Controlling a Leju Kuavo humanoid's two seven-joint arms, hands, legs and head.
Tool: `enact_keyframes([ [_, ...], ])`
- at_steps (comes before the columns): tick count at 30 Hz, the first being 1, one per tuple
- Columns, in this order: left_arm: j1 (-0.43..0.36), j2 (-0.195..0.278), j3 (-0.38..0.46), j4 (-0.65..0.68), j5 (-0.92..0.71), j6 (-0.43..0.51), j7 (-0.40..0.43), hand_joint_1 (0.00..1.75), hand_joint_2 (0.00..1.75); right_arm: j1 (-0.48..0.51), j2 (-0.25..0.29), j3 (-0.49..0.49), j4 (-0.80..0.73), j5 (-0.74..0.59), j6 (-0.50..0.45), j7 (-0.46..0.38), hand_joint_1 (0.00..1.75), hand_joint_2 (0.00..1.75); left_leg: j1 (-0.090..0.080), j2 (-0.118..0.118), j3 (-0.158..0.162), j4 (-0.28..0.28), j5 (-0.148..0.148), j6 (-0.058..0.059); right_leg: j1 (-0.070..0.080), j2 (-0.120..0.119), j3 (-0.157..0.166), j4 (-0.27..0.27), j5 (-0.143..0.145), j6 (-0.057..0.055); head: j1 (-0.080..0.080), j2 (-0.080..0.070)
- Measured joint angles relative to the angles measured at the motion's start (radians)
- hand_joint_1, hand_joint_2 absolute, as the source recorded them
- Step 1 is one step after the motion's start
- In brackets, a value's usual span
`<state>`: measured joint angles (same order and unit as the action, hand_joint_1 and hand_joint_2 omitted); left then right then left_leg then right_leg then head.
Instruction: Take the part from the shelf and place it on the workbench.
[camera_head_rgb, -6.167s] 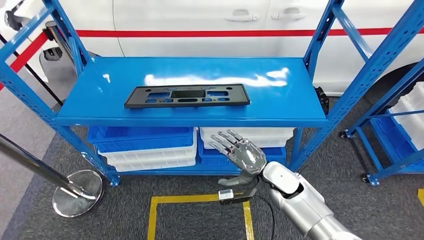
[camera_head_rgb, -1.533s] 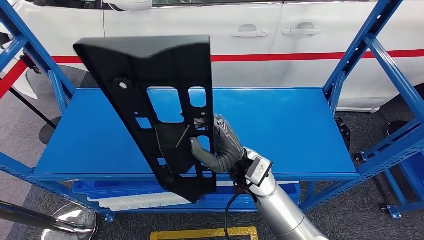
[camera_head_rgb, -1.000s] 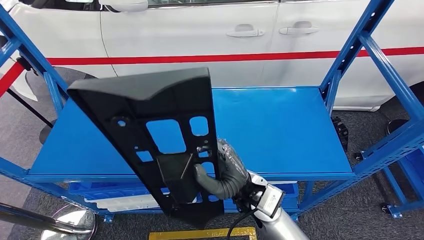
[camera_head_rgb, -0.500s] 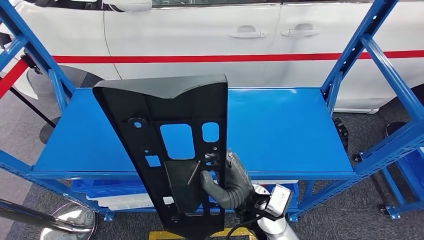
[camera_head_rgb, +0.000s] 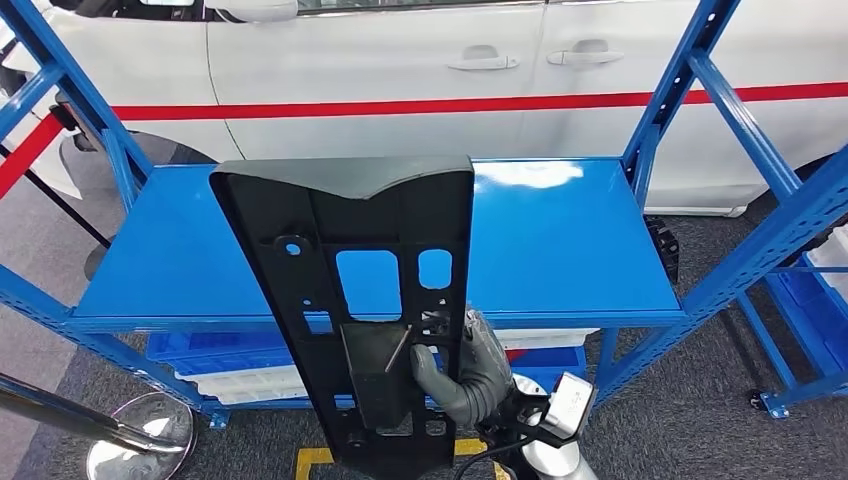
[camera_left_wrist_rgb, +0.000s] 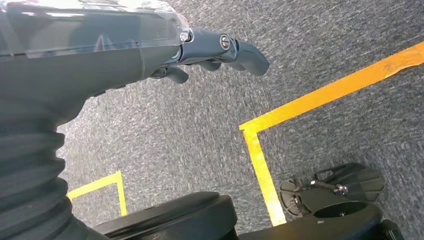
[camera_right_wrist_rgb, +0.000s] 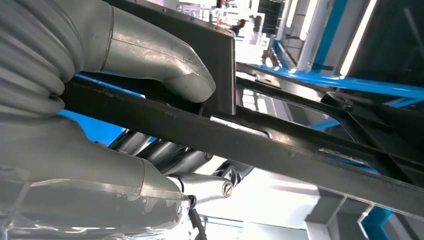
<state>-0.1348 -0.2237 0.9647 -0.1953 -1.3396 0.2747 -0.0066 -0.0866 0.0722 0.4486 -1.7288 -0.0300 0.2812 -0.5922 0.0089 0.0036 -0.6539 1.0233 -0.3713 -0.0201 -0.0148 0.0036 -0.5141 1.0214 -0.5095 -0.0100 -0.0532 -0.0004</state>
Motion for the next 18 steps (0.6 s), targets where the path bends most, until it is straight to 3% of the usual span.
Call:
enact_keyframes([
  [2,-0.002,0.000,0.000,0.000,0.000,0.000,0.000,0.00,1.75,0.000,0.005,-0.001,-0.001,0.001,0.003,0.001,1.75,1.75,0.003,0.000,-0.022,0.061,-0.072,-0.010,-0.004,-0.006,-0.022,-0.003,0.022,-0.016,0.000,0.000],
  [4,-0.006,0.000,0.000,0.000,0.001,0.000,0.000,0.00,1.75,0.001,0.010,-0.003,-0.002,0.004,0.014,0.005,1.75,1.75,0.004,0.000,-0.047,0.185,-0.173,-0.018,-0.001,-0.009,-0.051,-0.002,0.044,-0.022,0.000,0.000],
  [6,-0.007,0.001,0.000,0.000,0.002,0.000,0.000,0.00,1.75,0.001,0.012,-0.007,-0.002,0.010,0.025,0.008,1.75,1.75,0.004,0.000,-0.052,0.278,-0.214,-0.021,0.002,-0.010,-0.076,0.000,0.062,-0.022,0.000,0.000],
  [7,-0.007,0.001,0.000,0.000,0.001,0.000,0.001,0.00,1.75,0.001,0.013,-0.010,-0.002,0.012,0.030,0.009,1.75,1.75,0.004,0.000,-0.039,0.289,-0.207,-0.020,0.003,-0.011,-0.087,0.001,0.069,-0.022,0.000,0.000],
  [9,-0.001,0.001,0.000,0.000,-0.001,-0.002,0.003,0.00,1.75,0.001,0.017,-0.015,-0.002,0.015,0.035,0.010,1.75,1.75,0.003,0.000,0.024,0.232,-0.164,-0.013,0.006,-0.011,-0.108,0.003,0.085,-0.020,0.000,0.000],
  [11,0.007,0.001,0.000,0.000,-0.003,-0.004,0.005,0.00,1.75,0.000,0.023,-0.018,-0.004,0.017,0.040,0.010,1.75,1.75,-0.001,0.000,0.134,0.085,-0.144,0.003,0.009,-0.010,-0.127,0.004,0.104,-0.016,0.000,0.000],
  [13,0.016,0.003,0.000,0.000,-0.006,-0.006,0.006,0.00,1.75,0.000,0.028,-0.021,-0.006,0.020,0.043,0.011,1.75,1.75,-0.009,-0.001,0.200,-0.025,-0.157,0.017,0.009,-0.011,-0.135,0.000,0.123,-0.005,0.000,0.000],
  [16,0.021,0.002,0.000,0.000,-0.007,-0.007,0.006,0.00,1.75,0.000,0.033,-0.024,-0.008,0.024,0.046,0.012,1.75,1.75,-0.012,0.001,0.193,-0.055,-0.138,0.033,0.006,-0.014,-0.138,-0.009,0.141,0.015,0.000,0.000],
  [17,0.021,0.002,0.000,0.000,-0.007,-0.008,0.006,0.00,1.75,0.000,0.033,-0.026,-0.008,0.024,0.047,0.012,1.75,1.75,-0.009,0.003,0.186,-0.060,-0.124,0.041,0.005,-0.012,-0.143,0.002,0.122,0.019,0.000,0.000],
  [18,0.021,0.000,0.000,0.000,-0.007,-0.008,0.006,0.00,1.75,0.000,0.033,-0.028,-0.008,0.025,0.048,0.013,1.75,1.75,-0.007,0.006,0.176,-0.065,-0.110,0.047,0.005,-0.010,-0.154,0.032,0.083,0.023,0.000,0.000],
])
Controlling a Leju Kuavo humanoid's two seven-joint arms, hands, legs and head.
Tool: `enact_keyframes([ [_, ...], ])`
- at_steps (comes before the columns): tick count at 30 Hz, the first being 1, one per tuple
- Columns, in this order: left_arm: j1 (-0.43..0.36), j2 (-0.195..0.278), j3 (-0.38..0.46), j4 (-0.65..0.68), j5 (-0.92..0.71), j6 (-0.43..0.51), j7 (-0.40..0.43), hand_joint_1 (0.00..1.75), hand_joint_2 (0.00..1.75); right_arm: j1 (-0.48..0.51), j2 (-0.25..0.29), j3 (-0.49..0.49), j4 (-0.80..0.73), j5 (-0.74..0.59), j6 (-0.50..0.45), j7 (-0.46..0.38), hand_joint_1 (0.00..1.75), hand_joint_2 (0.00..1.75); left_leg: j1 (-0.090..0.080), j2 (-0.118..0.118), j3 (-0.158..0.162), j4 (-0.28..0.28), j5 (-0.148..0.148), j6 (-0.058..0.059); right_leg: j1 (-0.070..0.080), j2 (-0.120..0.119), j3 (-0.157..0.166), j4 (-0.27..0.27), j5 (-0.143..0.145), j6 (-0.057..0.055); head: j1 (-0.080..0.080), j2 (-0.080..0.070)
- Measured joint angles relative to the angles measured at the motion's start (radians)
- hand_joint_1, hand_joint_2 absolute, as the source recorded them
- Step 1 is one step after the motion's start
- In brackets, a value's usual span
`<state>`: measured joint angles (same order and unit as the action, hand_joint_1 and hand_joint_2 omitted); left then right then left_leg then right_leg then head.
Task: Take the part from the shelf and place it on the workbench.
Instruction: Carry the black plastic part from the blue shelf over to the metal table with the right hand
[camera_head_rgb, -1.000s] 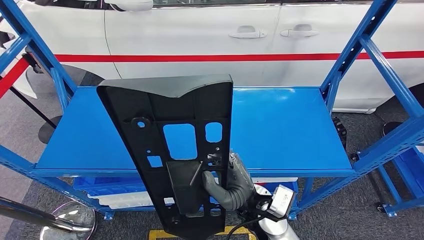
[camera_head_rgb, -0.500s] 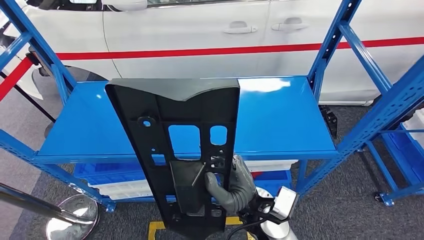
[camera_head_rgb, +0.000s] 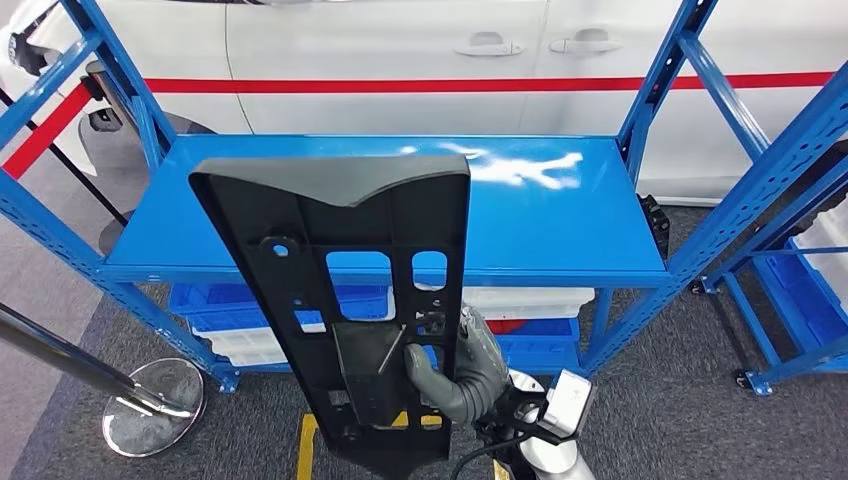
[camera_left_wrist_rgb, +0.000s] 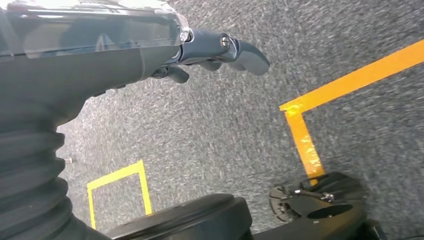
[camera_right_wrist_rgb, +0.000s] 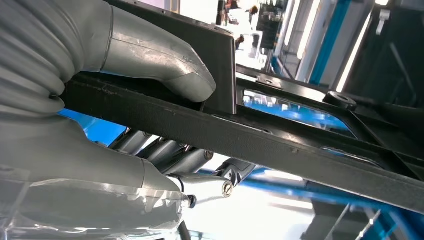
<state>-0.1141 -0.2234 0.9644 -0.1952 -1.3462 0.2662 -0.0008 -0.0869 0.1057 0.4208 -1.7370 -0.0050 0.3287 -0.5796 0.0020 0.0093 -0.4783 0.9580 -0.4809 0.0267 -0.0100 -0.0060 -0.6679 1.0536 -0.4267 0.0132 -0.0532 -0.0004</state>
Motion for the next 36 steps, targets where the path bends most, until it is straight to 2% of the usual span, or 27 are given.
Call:
enact_keyframes([
  [2,-0.002,-0.002,0.000,0.000,-0.001,-0.002,-0.001,0.00,1.75,0.002,0.000,-0.005,0.000,0.002,0.001,0.001,1.75,1.75,0.000,0.003,-0.027,0.000,0.025,0.008,-0.003,0.003,-0.028,0.115,-0.107,0.005,0.000,0.000],
  [3,-0.003,-0.002,0.000,0.000,-0.003,-0.003,-0.001,0.00,1.75,0.004,0.000,-0.008,0.000,0.003,0.002,0.001,1.75,1.75,0.000,0.004,-0.043,0.002,0.036,0.007,-0.004,0.002,-0.038,0.179,-0.139,0.008,0.000,0.000],
  [4,-0.005,-0.003,-0.001,0.000,-0.005,-0.004,-0.002,0.00,1.75,0.006,0.000,-0.011,0.000,0.004,0.003,0.002,1.75,1.75,-0.001,0.006,-0.059,0.005,0.047,0.007,-0.005,0.002,-0.039,0.224,-0.145,0.011,0.000,0.000],
  [5,-0.007,-0.003,-0.001,0.000,-0.008,-0.005,-0.002,0.00,1.75,0.010,0.000,-0.015,-0.001,0.004,0.004,0.003,1.75,1.75,-0.001,0.009,-0.076,0.010,0.057,0.006,-0.006,0.002,-0.026,0.240,-0.129,0.013,0.000,0.000],
  [6,-0.009,-0.004,-0.002,0.000,-0.010,-0.006,-0.002,0.00,1.75,0.013,0.000,-0.018,-0.003,0.003,0.007,0.004,1.75,1.75,0.000,0.014,-0.092,0.016,0.064,0.004,-0.006,-0.001,0.004,0.220,-0.100,0.014,0.000,0.000],
  [8,-0.014,-0.004,-0.003,0.000,-0.014,-0.008,-0.003,0.00,1.75,0.016,0.000,-0.023,-0.011,0.000,0.012,0.010,1.75,1.75,-0.002,0.023,-0.120,0.035,0.074,-0.003,-0.005,-0.024,0.104,0.092,-0.070,0.015,0.000,0.000],
  [10,-0.016,-0.004,-0.003,0.000,-0.015,-0.011,-0.003,0.00,1.75,0.017,0.001,-0.025,-0.018,-0.002,0.017,0.013,1.75,1.75,-0.005,0.034,-0.135,0.051,0.082,-0.014,0.001,-0.043,0.175,-0.020,-0.089,0.003,0.000,0.000],
  [11,-0.016,-0.004,-0.003,0.000,-0.016,-0.012,-0.003,0.00,1.75,0.019,0.001,-0.027,-0.020,-0.001,0.018,0.014,1.75,1.75,-0.006,0.040,-0.139,0.054,0.087,-0.020,0.005,-0.042,0.183,-0.041,-0.098,-0.006,0.000,0.000],
  [13,-0.016,-0.003,-0.003,0.000,-0.016,-0.013,-0.003,0.00,1.75,0.023,0.001,-0.032,-0.022,0.005,0.019,0.013,1.75,1.75,-0.004,0.046,-0.143,0.057,0.091,-0.032,0.005,-0.033,0.170,-0.046,-0.087,-0.026,0.000,0.000],
  [14,-0.016,-0.002,-0.003,0.000,-0.016,-0.014,-0.003,0.00,1.75,0.024,0.002,-0.034,-0.023,0.010,0.018,0.013,1.75,1.75,-0.002,0.041,-0.151,0.069,0.074,-0.039,0.004,-0.031,0.161,-0.046,-0.077,-0.035,0.000,0.000],
  [15,-0.017,-0.002,-0.003,0.000,-0.015,-0.014,-0.003,0.00,1.75,0.025,0.003,-0.036,-0.024,0.014,0.017,0.012,1.75,1.75,0.000,0.032,-0.161,0.099,0.039,-0.045,0.002,-0.030,0.150,-0.048,-0.065,-0.043,0.000,0.000],
  [17,-0.020,-0.002,-0.003,0.000,-0.014,-0.014,-0.003,0.00,1.75,0.026,0.005,-0.038,-0.025,0.019,0.015,0.011,1.75,1.75,0.002,0.015,-0.189,0.208,-0.060,-0.055,0.002,-0.029,0.123,-0.048,-0.043,-0.052,0.000,0.000],
  [18,-0.022,-0.002,-0.003,0.000,-0.014,-0.014,-0.003,0.00,1.75,0.027,0.005,-0.039,-0.025,0.020,0.015,0.011,1.75,1.75,0.003,0.012,-0.198,0.271,-0.098,-0.057,0.004,-0.027,0.108,-0.047,-0.032,-0.053,0.000,0.000],
  [19,-0.023,-0.002,-0.003,0.000,-0.014,-0.014,-0.002,0.00,1.75,0.028,0.005,-0.040,-0.025,0.021,0.014,0.011,1.75,1.75,0.003,0.010,-0.198,0.317,-0.113,-0.058,0.005,-0.026,0.093,-0.046,-0.021,-0.053,0.000,0.000],
  [20,-0.022,-0.002,-0.003,0.000,-0.015,-0.015,-0.002,0.00,1.75,0.029,0.005,-0.041,-0.025,0.022,0.014,0.011,1.75,1.75,0.003,0.010,-0.184,0.333,-0.106,-0.057,0.006,-0.024,0.079,-0.044,-0.011,-0.053,0.000,0.000],
  [21,-0.020,-0.002,-0.003,0.000,-0.015,-0.015,0.000,0.00,1.75,0.029,0.005,-0.041,-0.025,0.022,0.014,0.011,1.75,1.75,0.003,0.009,-0.153,0.312,-0.081,-0.054,0.007,-0.022,0.064,-0.043,-0.001,-0.051,0.000,0.000],
  [22,-0.017,-0.002,-0.003,0.000,-0.015,-0.015,0.001,0.00,1.75,0.030,0.006,-0.042,-0.025,0.023,0.014,0.011,1.75,1.75,0.003,0.007,-0.106,0.257,-0.052,-0.049,0.008,-0.020,0.052,-0.041,0.009,-0.049,0.000,0.000],
  [24,-0.009,0.000,-0.003,0.000,-0.015,-0.016,0.004,0.00,1.75,0.030,0.007,-0.043,-0.027,0.023,0.014,0.010,1.75,1.75,0.000,0.003,-0.006,0.102,-0.036,-0.036,0.010,-0.016,0.032,-0.039,0.028,-0.043,-0.001,0.000],
  [26,-0.001,0.001,-0.003,0.000,-0.011,-0.016,0.006,0.00,1.75,0.030,0.009,-0.044,-0.030,0.023,0.015,0.009,1.75,1.75,-0.007,0.001,0.037,0.015,-0.047,-0.027,0.009,-0.016,0.022,-0.044,0.050,-0.032,0.000,0.000],
  [28,0.003,0.001,-0.002,0.000,0.001,-0.016,0.008,0.00,1.75,0.030,0.011,-0.043,-0.031,0.024,0.022,0.010,1.75,1.75,-0.007,0.002,0.030,0.001,-0.031,-0.019,0.008,-0.016,0.017,-0.052,0.066,-0.020,0.000,0.000],
  [29,0.004,0.001,-0.001,0.000,0.009,-0.018,0.010,0.00,1.75,0.029,0.012,-0.042,-0.030,0.026,0.029,0.012,1.75,1.75,-0.005,0.003,0.024,-0.003,-0.020,-0.013,0.007,-0.014,0.013,-0.048,0.057,-0.014,0.000,0.000],
  [30,0.003,0.001,0.002,0.000,0.019,-0.021,0.015,0.00,1.75,0.028,0.013,-0.038,-0.028,0.028,0.035,0.013,1.75,1.75,-0.002,0.005,0.015,-0.006,-0.008,-0.006,0.006,-0.010,0.004,-0.028,0.029,-0.009,0.000,0.000],
  [31,0.002,0.001,0.005,0.000,0.028,-0.026,0.021,0.00,1.75,0.025,0.014,-0.032,-0.024,0.033,0.040,0.015,1.75,1.75,0.000,0.006,0.006,-0.007,0.004,-0.001,0.005,-0.007,-0.009,0.015,-0.017,-0.004,0.000,0.000],
  [33,-0.002,0.001,0.011,0.000,0.040,-0.035,0.036,0.00,1.75,0.019,0.018,-0.014,-0.009,0.044,0.043,0.014,1.75,1.75,-0.002,0.007,-0.024,-0.001,0.024,0.005,0.003,-0.004,-0.043,0.148,-0.113,0.003,0.000,0.000],
  [34,-0.005,0.001,0.014,0.000,0.044,-0.039,0.042,0.00,1.75,0.017,0.019,-0.005,0.000,0.050,0.042,0.013,1.75,1.75,-0.003,0.007,-0.041,0.004,0.033,0.005,0.003,-0.004,-0.053,0.209,-0.134,0.005,0.000,0.000],
  [35,-0.008,0.001,0.016,0.000,0.046,-0.041,0.048,0.00,1.75,0.014,0.019,0.004,0.008,0.054,0.040,0.012,1.75,1.75,-0.003,0.007,-0.056,0.010,0.040,0.004,0.002,-0.004,-0.050,0.243,-0.131,0.006,0.000,0.000],
  [36,-0.011,0.001,0.018,0.000,0.049,-0.044,0.055,0.00,1.75,0.009,0.020,0.012,0.015,0.056,0.039,0.011,1.75,1.75,-0.003,0.006,-0.072,0.016,0.047,0.003,0.002,-0.004,-0.029,0.239,-0.109,0.005,0.000,0.000],
])
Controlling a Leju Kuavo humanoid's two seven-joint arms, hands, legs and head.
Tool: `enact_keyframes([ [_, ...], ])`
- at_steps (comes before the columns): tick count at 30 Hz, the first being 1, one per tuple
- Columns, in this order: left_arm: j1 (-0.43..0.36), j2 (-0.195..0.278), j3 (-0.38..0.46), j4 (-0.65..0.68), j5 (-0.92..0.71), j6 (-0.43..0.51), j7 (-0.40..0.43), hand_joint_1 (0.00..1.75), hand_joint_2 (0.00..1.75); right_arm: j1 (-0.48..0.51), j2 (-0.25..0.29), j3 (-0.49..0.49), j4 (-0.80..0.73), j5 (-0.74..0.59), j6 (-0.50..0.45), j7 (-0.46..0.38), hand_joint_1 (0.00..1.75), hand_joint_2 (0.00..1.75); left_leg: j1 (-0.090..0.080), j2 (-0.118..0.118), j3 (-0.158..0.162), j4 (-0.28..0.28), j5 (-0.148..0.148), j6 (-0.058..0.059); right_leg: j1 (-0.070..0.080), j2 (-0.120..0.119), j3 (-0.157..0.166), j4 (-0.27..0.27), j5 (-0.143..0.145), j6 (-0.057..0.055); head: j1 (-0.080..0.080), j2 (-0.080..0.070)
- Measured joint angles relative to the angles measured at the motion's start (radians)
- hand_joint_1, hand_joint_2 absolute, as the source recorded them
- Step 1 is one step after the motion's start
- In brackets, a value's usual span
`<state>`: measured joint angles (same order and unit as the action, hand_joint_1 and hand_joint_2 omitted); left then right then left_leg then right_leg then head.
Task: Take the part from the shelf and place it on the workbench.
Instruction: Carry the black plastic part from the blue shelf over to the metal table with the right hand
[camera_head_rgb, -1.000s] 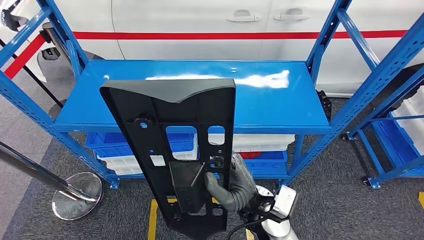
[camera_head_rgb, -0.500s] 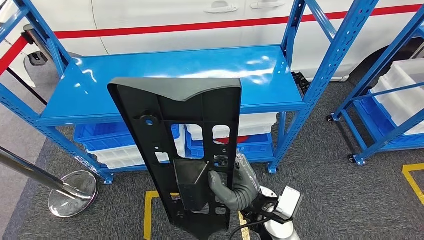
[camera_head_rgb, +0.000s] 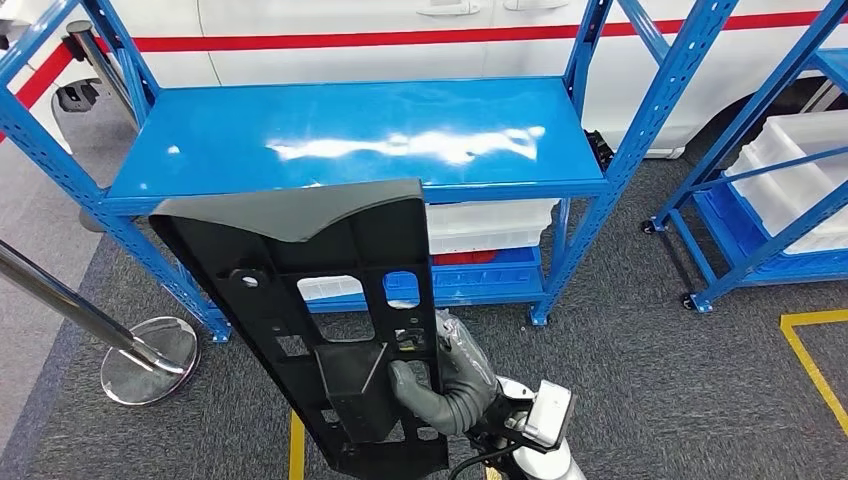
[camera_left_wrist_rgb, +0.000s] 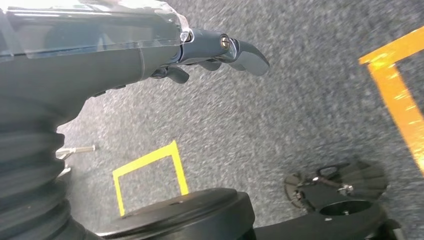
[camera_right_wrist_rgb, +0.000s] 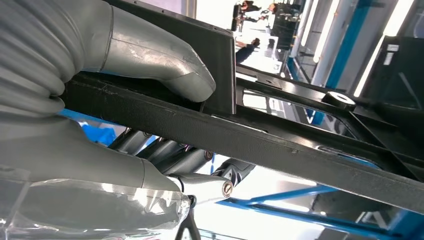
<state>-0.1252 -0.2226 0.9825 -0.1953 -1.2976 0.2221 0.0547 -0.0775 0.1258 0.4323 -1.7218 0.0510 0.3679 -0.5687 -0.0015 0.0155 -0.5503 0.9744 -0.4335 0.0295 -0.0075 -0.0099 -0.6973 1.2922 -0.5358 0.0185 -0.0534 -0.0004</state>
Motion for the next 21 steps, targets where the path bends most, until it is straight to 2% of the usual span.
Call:
enact_keyframes([
  [1,-0.004,0.000,0.003,0.000,0.003,-0.002,0.008,0.00,1.75,-0.007,0.002,0.009,0.008,0.000,0.000,-0.002,1.75,1.75,0.000,-0.001,-0.014,0.007,0.006,-0.002,0.000,0.000,0.039,-0.042,0.028,-0.003,0.000,0.000],
  [2,-0.007,0.000,0.008,0.000,0.008,-0.001,0.017,0.00,1.75,-0.018,0.005,0.019,0.016,-0.005,0.003,-0.004,1.75,1.75,0.000,-0.001,-0.027,0.014,0.011,-0.005,0.001,0.001,0.088,-0.108,0.044,-0.007,0.000,0.000],
  [3,-0.010,-0.001,0.013,0.000,0.016,0.002,0.025,0.00,1.75,-0.031,0.009,0.030,0.024,-0.013,0.009,-0.006,1.75,1.75,-0.001,-0.001,-0.038,0.021,0.016,-0.010,0.003,0.003,0.138,-0.182,0.048,-0.013,0.000,0.000],
  [4,-0.013,-0.002,0.019,0.000,0.024,0.010,0.031,0.00,1.75,-0.045,0.014,0.043,0.032,-0.026,0.017,-0.007,1.75,1.75,-0.001,0.000,-0.046,0.025,0.022,-0.015,0.005,0.004,0.173,-0.240,0.041,-0.018,0.000,0.000],
  [5,-0.014,-0.003,0.025,0.000,0.033,0.021,0.035,0.00,1.75,-0.060,0.018,0.056,0.040,-0.043,0.027,-0.006,1.75,1.75,-0.001,0.001,-0.052,0.027,0.028,-0.020,0.008,0.006,0.192,-0.275,0.031,-0.022,0.000,0.000],
  [6,-0.014,-0.004,0.032,0.000,0.041,0.034,0.035,0.00,1.75,-0.074,0.023,0.068,0.049,-0.060,0.037,-0.003,1.75,1.75,-0.001,0.002,-0.054,0.027,0.036,-0.025,0.011,0.007,0.196,-0.289,0.031,-0.027,0.000,0.000],
  [7,-0.013,-0.004,0.040,0.000,0.050,0.050,0.032,0.00,1.75,-0.086,0.026,0.081,0.059,-0.077,0.046,0.000,1.75,1.75,-0.001,0.003,-0.057,0.025,0.041,-0.030,0.009,0.005,0.193,-0.294,0.038,-0.033,0.000,0.000],
  [8,-0.012,-0.005,0.048,0.000,0.059,0.066,0.024,0.00,1.75,-0.098,0.029,0.093,0.070,-0.093,0.054,0.002,1.75,1.75,-0.001,0.001,-0.062,0.029,0.034,-0.035,0.007,0.003,0.187,-0.298,0.048,-0.040,0.000,0.000],
  [9,-0.012,-0.007,0.056,0.000,0.067,0.081,0.012,0.00,1.75,-0.108,0.032,0.104,0.080,-0.106,0.060,0.003,1.75,1.75,-0.001,-0.001,-0.070,0.046,0.012,-0.039,0.004,0.000,0.180,-0.302,0.059,-0.048,0.000,0.000],
  [11,-0.009,-0.009,0.068,0.000,0.080,0.102,-0.022,0.00,1.75,-0.123,0.034,0.122,0.100,-0.126,0.070,-0.001,1.75,1.75,0.004,-0.005,-0.096,0.137,-0.076,-0.050,0.001,-0.004,0.157,-0.305,0.080,-0.057,0.000,0.000],
  [12,-0.008,-0.009,0.073,0.000,0.084,0.106,-0.041,0.00,1.75,-0.128,0.035,0.129,0.110,-0.132,0.073,-0.006,1.75,1.75,0.007,-0.005,-0.110,0.204,-0.121,-0.055,0.001,-0.005,0.143,-0.304,0.090,-0.058,0.000,0.000],
  [13,-0.007,-0.009,0.078,0.000,0.086,0.107,-0.056,0.00,1.75,-0.131,0.035,0.135,0.121,-0.135,0.072,-0.011,1.75,1.75,0.010,-0.005,-0.118,0.264,-0.149,-0.059,0.001,-0.006,0.128,-0.301,0.100,-0.057,0.000,0.000],
  [14,-0.005,-0.009,0.082,0.000,0.086,0.106,-0.066,0.00,1.75,-0.134,0.034,0.139,0.132,-0.137,0.068,-0.019,1.75,1.75,0.012,-0.005,-0.115,0.300,-0.154,-0.063,0.001,-0.006,0.113,-0.298,0.110,-0.056,0.000,0.000],
  [15,-0.003,-0.009,0.085,0.000,0.084,0.104,-0.072,0.00,1.75,-0.135,0.033,0.141,0.142,-0.137,0.062,-0.027,1.75,1.75,0.015,-0.005,-0.096,0.301,-0.137,-0.066,0.001,-0.007,0.097,-0.294,0.119,-0.054,0.000,0.000],
  [16,0.000,-0.009,0.087,0.000,0.081,0.101,-0.074,0.00,1.75,-0.137,0.031,0.142,0.149,-0.137,0.054,-0.034,1.75,1.75,0.018,-0.005,-0.061,0.266,-0.107,-0.067,0.000,-0.007,0.083,-0.290,0.128,-0.051,0.000,0.000],
  [17,0.003,-0.009,0.088,0.000,0.074,0.097,-0.072,0.00,1.75,-0.138,0.029,0.142,0.155,-0.136,0.043,-0.041,1.75,1.75,0.020,-0.006,-0.013,0.201,-0.084,-0.067,-0.001,-0.006,0.069,-0.285,0.136,-0.047,0.000,0.000],
  [18,0.007,-0.009,0.087,0.000,0.065,0.090,-0.066,0.00,1.75,-0.139,0.027,0.142,0.158,-0.136,0.031,-0.046,1.75,1.75,0.020,-0.008,0.036,0.126,-0.075,-0.067,-0.001,-0.005,0.057,-0.280,0.144,-0.041,0.000,0.000],
  [19,0.010,-0.009,0.086,0.000,0.051,0.081,-0.056,0.00,1.75,-0.138,0.024,0.139,0.159,-0.134,0.013,-0.050,1.75,1.75,0.019,-0.010,0.074,0.064,-0.079,-0.063,0.000,-0.004,0.049,-0.278,0.153,-0.035,0.000,0.000],
  [20,0.013,-0.009,0.083,0.000,0.033,0.069,-0.044,0.00,1.75,-0.135,0.020,0.134,0.157,-0.132,-0.007,-0.053,1.75,1.75,0.016,-0.012,0.095,0.022,-0.087,-0.058,0.000,-0.004,0.044,-0.278,0.163,-0.028,0.000,0.000],
  [21,0.014,-0.009,0.078,0.000,0.015,0.058,-0.033,0.00,1.75,-0.129,0.015,0.125,0.151,-0.130,-0.025,-0.054,1.75,1.75,0.012,-0.015,0.101,0.005,-0.091,-0.051,0.000,-0.006,0.042,-0.280,0.173,-0.021,0.000,0.000],
])
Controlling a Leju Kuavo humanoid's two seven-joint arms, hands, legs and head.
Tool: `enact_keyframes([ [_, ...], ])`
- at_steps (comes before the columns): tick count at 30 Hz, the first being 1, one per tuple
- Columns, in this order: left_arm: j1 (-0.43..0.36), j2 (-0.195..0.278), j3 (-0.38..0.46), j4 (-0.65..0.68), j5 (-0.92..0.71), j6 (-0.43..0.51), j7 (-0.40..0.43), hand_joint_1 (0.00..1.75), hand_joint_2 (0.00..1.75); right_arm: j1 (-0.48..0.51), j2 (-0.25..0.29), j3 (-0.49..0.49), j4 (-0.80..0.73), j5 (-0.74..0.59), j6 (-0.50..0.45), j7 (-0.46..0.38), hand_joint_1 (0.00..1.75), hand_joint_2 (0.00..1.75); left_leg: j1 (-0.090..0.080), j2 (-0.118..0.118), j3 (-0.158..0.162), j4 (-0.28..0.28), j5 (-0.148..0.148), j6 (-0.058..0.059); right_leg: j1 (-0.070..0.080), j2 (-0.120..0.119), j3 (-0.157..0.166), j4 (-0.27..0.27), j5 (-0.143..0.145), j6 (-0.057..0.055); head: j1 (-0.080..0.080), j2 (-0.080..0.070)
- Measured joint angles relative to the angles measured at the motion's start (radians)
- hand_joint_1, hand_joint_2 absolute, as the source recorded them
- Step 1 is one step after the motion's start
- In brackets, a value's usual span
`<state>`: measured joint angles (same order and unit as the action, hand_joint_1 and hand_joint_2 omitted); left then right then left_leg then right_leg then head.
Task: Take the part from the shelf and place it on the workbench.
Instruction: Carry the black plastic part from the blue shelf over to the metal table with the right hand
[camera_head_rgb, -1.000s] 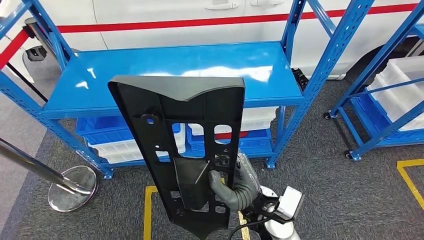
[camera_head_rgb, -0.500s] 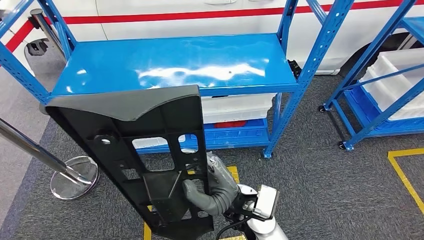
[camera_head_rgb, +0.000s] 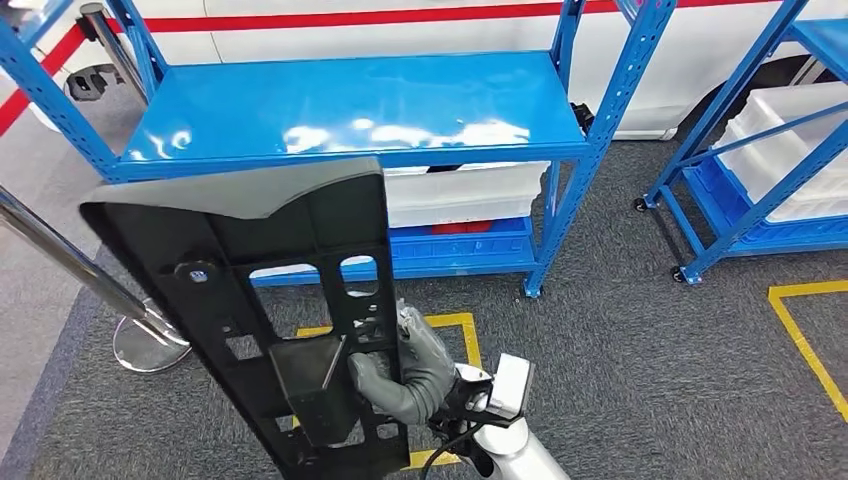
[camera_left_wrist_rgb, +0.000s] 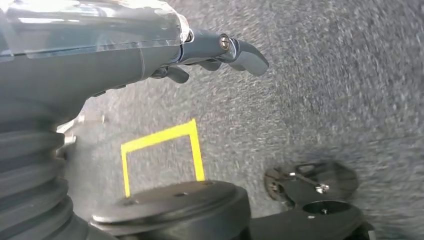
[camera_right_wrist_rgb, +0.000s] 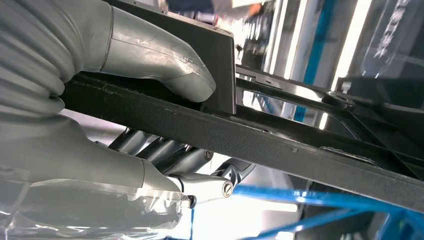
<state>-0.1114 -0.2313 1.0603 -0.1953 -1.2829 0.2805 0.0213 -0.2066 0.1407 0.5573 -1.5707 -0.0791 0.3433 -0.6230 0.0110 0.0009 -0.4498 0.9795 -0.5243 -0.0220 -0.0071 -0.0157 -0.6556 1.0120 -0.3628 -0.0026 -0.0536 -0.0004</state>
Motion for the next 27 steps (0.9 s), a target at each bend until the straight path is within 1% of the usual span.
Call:
enact_keyframes([
  [1,0.000,0.000,-0.007,0.000,-0.018,-0.009,0.010,0.00,1.75,0.008,-0.007,-0.013,-0.009,0.002,-0.017,0.001,1.75,1.75,-0.001,-0.001,-0.008,-0.003,0.006,0.008,0.000,-0.002,-0.001,-0.004,0.011,0.007,0.000,0.000],
  [2,-0.001,0.000,-0.015,0.000,-0.034,-0.015,0.017,0.00,1.75,0.018,-0.015,-0.027,-0.021,0.006,-0.031,0.004,1.75,1.75,0.000,0.001,-0.017,-0.003,0.016,0.016,-0.002,-0.001,-0.005,-0.003,0.010,0.014,0.000,0.000],
  [3,-0.004,0.000,-0.024,0.000,-0.050,-0.021,0.022,0.00,1.75,0.032,-0.024,-0.044,-0.037,0.013,-0.047,0.008,1.75,1.75,0.001,0.003,-0.027,-0.004,0.028,0.026,-0.003,0.001,-0.011,0.010,-0.012,0.019,0.000,0.000],
  [4,-0.007,0.000,-0.034,0.000,-0.068,-0.026,0.026,0.00,1.75,0.053,-0.030,-0.063,-0.058,0.024,-0.064,0.012,1.75,1.75,0.001,0.005,-0.039,-0.006,0.041,0.036,-0.004,0.003,-0.021,0.043,-0.054,0.022,0.000,0.000],
  [5,-0.010,0.000,-0.046,0.000,-0.087,-0.032,0.028,0.00,1.75,0.078,-0.036,-0.083,-0.083,0.036,-0.081,0.016,1.75,1.75,0.000,0.007,-0.051,-0.005,0.053,0.043,-0.006,0.006,-0.035,0.096,-0.112,0.024,0.000,0.000],
  [6,-0.014,0.000,-0.061,0.000,-0.105,-0.037,0.031,0.00,1.75,0.108,-0.040,-0.106,-0.112,0.049,-0.093,0.020,1.75,1.75,-0.004,0.007,-0.067,-0.004,0.066,0.048,-0.006,0.007,-0.049,0.165,-0.169,0.025,0.000,0.000],
  [7,-0.018,0.000,-0.074,0.000,-0.119,-0.042,0.032,0.00,1.75,0.135,-0.043,-0.127,-0.138,0.059,-0.100,0.023,1.75,1.75,-0.007,0.007,-0.083,-0.002,0.078,0.050,-0.007,0.008,-0.059,0.231,-0.205,0.026,0.000,0.000],
  [8,-0.021,0.001,-0.085,0.000,-0.129,-0.045,0.032,0.00,1.75,0.160,-0.045,-0.148,-0.163,0.066,-0.103,0.028,1.75,1.75,-0.010,0.009,-0.100,0.000,0.090,0.051,-0.006,0.009,-0.059,0.279,-0.213,0.026,0.000,0.000],
  [9,-0.024,0.002,-0.094,0.000,-0.134,-0.048,0.028,0.00,1.75,0.179,-0.046,-0.167,-0.183,0.070,-0.100,0.035,1.75,1.75,-0.012,0.011,-0.118,0.004,0.100,0.051,-0.006,0.009,-0.046,0.298,-0.198,0.025,0.000,0.000],
  [10,-0.026,0.003,-0.101,0.000,-0.134,-0.049,0.019,0.00,1.75,0.192,-0.047,-0.182,-0.199,0.070,-0.093,0.044,1.75,1.75,-0.015,0.017,-0.135,0.008,0.108,0.051,-0.006,0.008,-0.016,0.281,-0.167,0.023,0.000,0.000],
  [11,-0.027,0.004,-0.107,0.000,-0.131,-0.048,0.009,0.00,1.75,0.201,-0.047,-0.196,-0.211,0.068,-0.083,0.053,1.75,1.75,-0.017,0.022,-0.151,0.012,0.116,0.049,-0.005,0.002,0.029,0.234,-0.139,0.018,0.000,0.000],
  [12,-0.027,0.004,-0.111,0.000,-0.127,-0.046,-0.003,0.00,1.75,0.204,-0.046,-0.206,-0.220,0.066,-0.070,0.061,1.75,1.75,-0.019,0.028,-0.163,0.017,0.123,0.047,-0.001,-0.012,0.086,0.162,-0.134,0.013,0.000,0.000],
  [13,-0.026,0.004,-0.114,0.000,-0.123,-0.042,-0.012,0.00,1.75,0.204,-0.044,-0.215,-0.226,0.063,-0.056,0.067,1.75,1.75,-0.021,0.034,-0.172,0.021,0.130,0.043,0.003,-0.026,0.140,0.086,-0.145,0.006,0.000,0.000],
  [14,-0.025,0.005,-0.115,0.000,-0.119,-0.038,-0.018,0.00,1.75,0.202,-0.042,-0.222,-0.230,0.062,-0.045,0.071,1.75,1.75,-0.022,0.040,-0.176,0.024,0.136,0.038,0.008,-0.037,0.178,0.026,-0.162,-0.001,0.000,0.000],
  [15,-0.024,0.005,-0.115,0.000,-0.116,-0.034,-0.023,0.00,1.75,0.201,-0.039,-0.227,-0.232,0.060,-0.036,0.074,1.75,1.75,-0.021,0.048,-0.177,0.024,0.144,0.033,0.013,-0.042,0.198,-0.012,-0.177,-0.008,0.000,0.000],
  [16,-0.022,0.005,-0.115,0.000,-0.113,-0.031,-0.026,0.00,1.75,0.200,-0.037,-0.232,-0.232,0.060,-0.031,0.076,1.75,1.75,-0.020,0.057,-0.176,0.022,0.151,0.027,0.015,-0.036,0.199,-0.026,-0.175,-0.015,0.000,0.000],
  [17,-0.021,0.005,-0.115,0.000,-0.112,-0.029,-0.028,0.00,1.75,0.200,-0.036,-0.236,-0.233,0.059,-0.028,0.078,1.75,1.75,-0.017,0.060,-0.177,0.023,0.154,0.021,0.013,-0.030,0.193,-0.028,-0.165,-0.023,0.000,0.000],
  [18,-0.021,0.006,-0.115,0.000,-0.110,-0.028,-0.030,0.00,1.75,0.199,-0.035,-0.239,-0.233,0.059,-0.026,0.079,1.75,1.75,-0.016,0.054,-0.182,0.031,0.143,0.014,0.011,-0.024,0.186,-0.029,-0.155,-0.030,0.000,0.000],
  [19,-0.021,0.007,-0.115,0.000,-0.109,-0.028,-0.032,0.00,1.75,0.199,-0.033,-0.242,-0.233,0.059,-0.026,0.080,1.75,1.75,-0.015,0.044,-0.191,0.057,0.114,0.007,0.008,-0.019,0.177,-0.032,-0.143,-0.037,0.000,0.000],
  [20,-0.022,0.008,-0.115,0.000,-0.109,-0.028,-0.033,0.00,1.75,0.199,-0.031,-0.244,-0.233,0.058,-0.025,0.080,1.75,1.75,-0.013,0.031,-0.206,0.103,0.070,0.001,0.006,-0.013,0.166,-0.033,-0.132,-0.041,0.000,0.000],
  [21,-0.024,0.008,-0.115,0.000,-0.108,-0.027,-0.033,0.00,1.75,0.199,-0.030,-0.245,-0.233,0.058,-0.025,0.080,1.75,1.75,-0.012,0.022,-0.222,0.166,0.020,-0.004,0.006,-0.005,0.154,-0.032,-0.121,-0.044,0.000,0.000],
  [22,-0.026,0.009,-0.115,0.000,-0.108,-0.027,-0.034,0.00,1.75,0.199,-0.028,-0.247,-0.233,0.058,-0.024,0.080,1.75,1.75,-0.010,0.019,-0.235,0.233,-0.019,-0.007,0.007,0.002,0.141,-0.031,-0.111,-0.045,0.000,0.000],
  [23,-0.027,0.009,-0.115,0.000,-0.108,-0.027,-0.034,0.00,1.75,0.200,-0.027,-0.248,-0.233,0.058,-0.024,0.080,1.75,1.75,-0.009,0.018,-0.240,0.282,-0.038,-0.009,0.007,0.010,0.129,-0.029,-0.103,-0.045,0.000,0.000],
  [24,-0.028,0.009,-0.115,0.000,-0.108,-0.027,-0.033,0.00,1.75,0.201,-0.027,-0.249,-0.233,0.058,-0.024,0.080,1.75,1.75,-0.009,0.017,-0.229,0.297,-0.036,-0.009,0.007,0.020,0.117,-0.026,-0.095,-0.043,0.000,0.000],
  [25,-0.026,0.009,-0.115,0.000,-0.109,-0.027,-0.032,0.00,1.75,0.201,-0.027,-0.250,-0.233,0.058,-0.024,0.080,1.75,1.75,-0.008,0.014,-0.199,0.271,-0.018,-0.008,0.007,0.030,0.106,-0.023,-0.088,-0.041,0.000,0.000],
  [26,-0.023,0.009,-0.115,0.000,-0.109,-0.027,-0.032,0.00,1.75,0.201,-0.027,-0.251,-0.233,0.058,-0.024,0.080,1.75,1.75,-0.008,0.005,-0.153,0.208,0.007,-0.004,0.007,0.041,0.098,-0.019,-0.083,-0.039,0.000,0.000],
  [27,-0.019,0.011,-0.116,0.000,-0.109,-0.028,-0.032,0.00,1.75,0.201,-0.026,-0.251,-0.233,0.058,-0.024,0.080,1.75,1.75,-0.008,-0.012,-0.102,0.130,0.023,0.003,0.007,0.051,0.090,-0.016,-0.078,-0.036,0.000,0.000],
])
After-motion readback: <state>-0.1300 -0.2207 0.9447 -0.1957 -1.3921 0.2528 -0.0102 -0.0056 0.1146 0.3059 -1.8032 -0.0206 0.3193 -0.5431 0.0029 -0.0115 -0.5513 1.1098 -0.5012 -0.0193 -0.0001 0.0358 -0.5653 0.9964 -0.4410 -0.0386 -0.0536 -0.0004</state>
